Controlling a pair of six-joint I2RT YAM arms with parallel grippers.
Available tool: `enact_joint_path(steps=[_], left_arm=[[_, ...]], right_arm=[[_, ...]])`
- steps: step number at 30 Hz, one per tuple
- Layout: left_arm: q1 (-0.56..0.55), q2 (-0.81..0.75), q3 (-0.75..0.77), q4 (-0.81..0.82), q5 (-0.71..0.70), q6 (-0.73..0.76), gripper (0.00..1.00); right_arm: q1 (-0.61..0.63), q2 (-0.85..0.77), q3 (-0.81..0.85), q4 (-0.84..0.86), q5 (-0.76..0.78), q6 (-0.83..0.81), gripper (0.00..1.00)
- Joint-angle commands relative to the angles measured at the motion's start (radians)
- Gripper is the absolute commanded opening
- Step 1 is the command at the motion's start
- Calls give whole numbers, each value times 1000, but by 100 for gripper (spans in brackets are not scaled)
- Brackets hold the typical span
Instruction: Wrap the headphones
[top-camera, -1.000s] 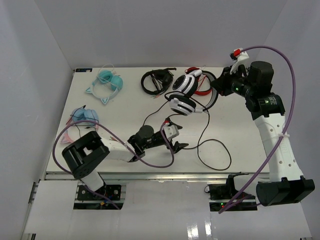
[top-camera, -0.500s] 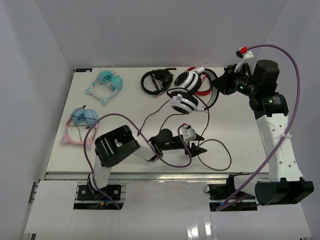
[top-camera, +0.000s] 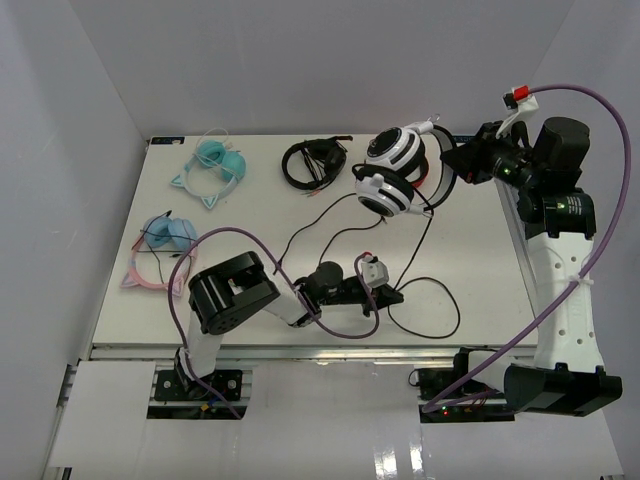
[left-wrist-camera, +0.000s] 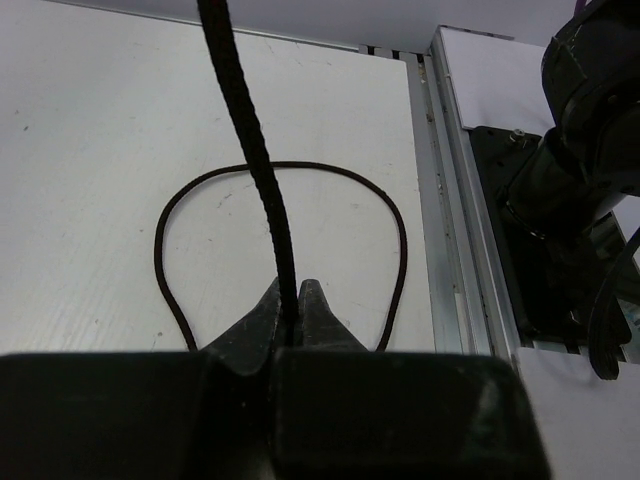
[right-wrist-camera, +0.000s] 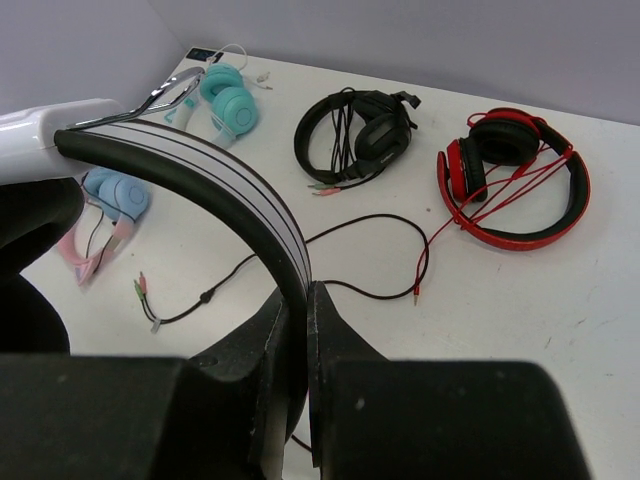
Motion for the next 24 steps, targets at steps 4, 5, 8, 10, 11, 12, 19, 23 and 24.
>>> enact_joint_path(steps=[4, 5, 8, 10, 11, 12, 19, 23, 24], left_arm=[[-20, -144, -19, -174, 54, 130, 0], [-24, -158, -15, -210, 59, 156, 0], [-28, -198, 7, -318, 61, 215, 0], [-27, -223, 10, -386, 51, 267, 0], [-27, -246, 12, -427, 43, 300, 0], [-21, -259, 13, -493, 38, 322, 0], [110, -440, -43, -602, 60, 345, 2], [195, -534, -65, -630, 148, 309, 7], [206, -543, -56, -646, 167, 306, 8]], right_arm=[[-47, -10, 29, 75, -12, 78, 8], [-52, -10, 23, 79, -11, 80, 8], [-58, -17, 3, 92, -46, 88, 8], [-59, -25, -9, 101, -95, 84, 8], [-60, -29, -14, 106, -131, 81, 8], [-60, -35, -14, 108, -142, 74, 8], [-60, -92, -26, 44, -267, -106, 8], [-59, -104, -35, -115, -349, -366, 8], [-58, -100, -31, -167, -371, -479, 8]])
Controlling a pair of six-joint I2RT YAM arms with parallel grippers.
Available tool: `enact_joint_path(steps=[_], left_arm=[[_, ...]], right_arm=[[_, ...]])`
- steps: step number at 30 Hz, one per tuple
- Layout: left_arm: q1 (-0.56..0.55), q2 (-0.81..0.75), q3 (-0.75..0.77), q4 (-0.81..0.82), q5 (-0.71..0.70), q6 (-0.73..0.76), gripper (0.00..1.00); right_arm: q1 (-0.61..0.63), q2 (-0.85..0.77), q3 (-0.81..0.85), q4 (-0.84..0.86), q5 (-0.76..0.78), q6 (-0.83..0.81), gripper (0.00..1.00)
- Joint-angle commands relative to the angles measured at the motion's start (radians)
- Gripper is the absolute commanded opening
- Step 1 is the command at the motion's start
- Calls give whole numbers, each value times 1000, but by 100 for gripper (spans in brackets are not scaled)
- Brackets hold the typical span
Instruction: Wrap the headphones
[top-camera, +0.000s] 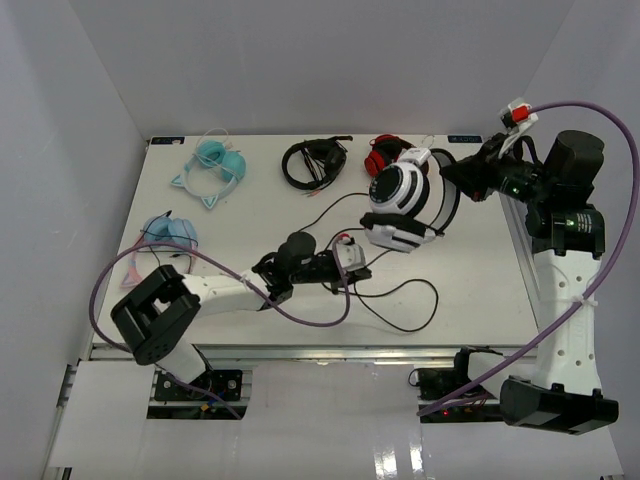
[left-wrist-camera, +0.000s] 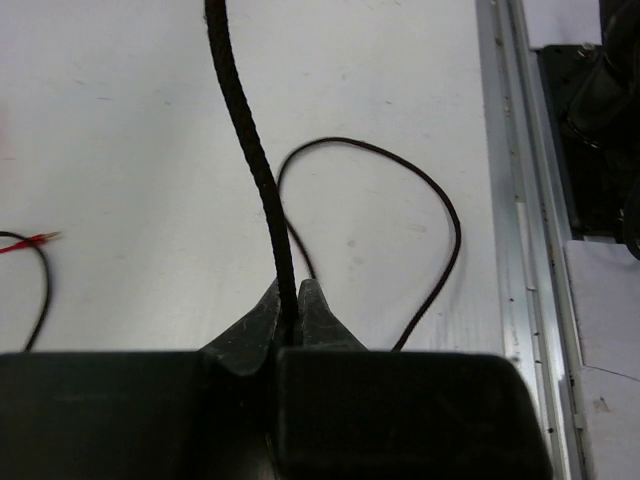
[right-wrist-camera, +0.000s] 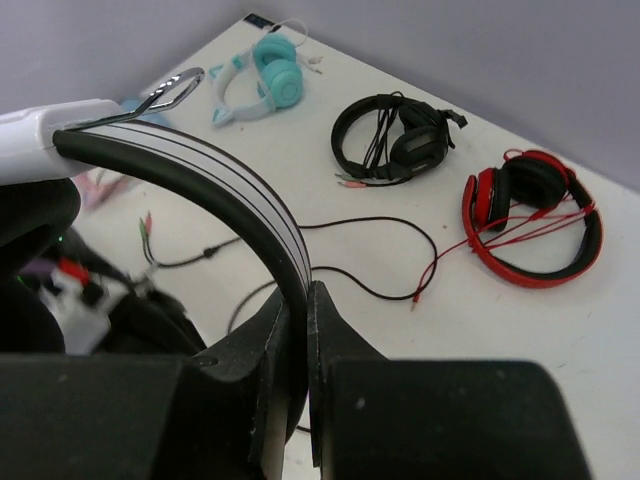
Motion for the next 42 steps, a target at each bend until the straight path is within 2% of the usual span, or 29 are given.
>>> enact_joint_path(steps=[1, 2, 5, 8, 13, 18, 25, 29, 35, 38, 42], left_arm=[[71, -104, 9, -84, 126, -18, 8], [79, -108, 19, -100, 144, -19, 8], [104, -108, 56, -165, 217, -42, 8], [121, -103, 107, -282, 269, -47, 8], [149, -126, 210, -488, 328, -61, 7], [177, -132, 322, -730, 355, -88, 7], [188, -107, 441, -890, 448, -143, 7], [193, -87, 482, -902, 492, -215, 8], [217, -48, 536, -854, 582, -463, 13], [240, -38, 532, -730, 592, -615, 14], [271, -28, 505, -451, 580, -949, 18]], right_arm=[[0, -12, 17, -225, -151, -349, 8], [7, -5, 28, -276, -141, -461, 8], [36, -7, 6, -387, -51, -636, 8], [105, -58, -92, -372, 113, -725, 8], [232, -122, -244, -221, 409, -764, 8], [307, -116, -296, -121, 583, -783, 8], [493, -97, -341, 1, 873, -818, 8], [567, -87, -383, 69, 1015, -813, 8], [601, -83, -436, 243, 1164, -739, 8], [619, -81, -465, 316, 1231, -722, 8], [650, -76, -491, 368, 1268, -702, 8]])
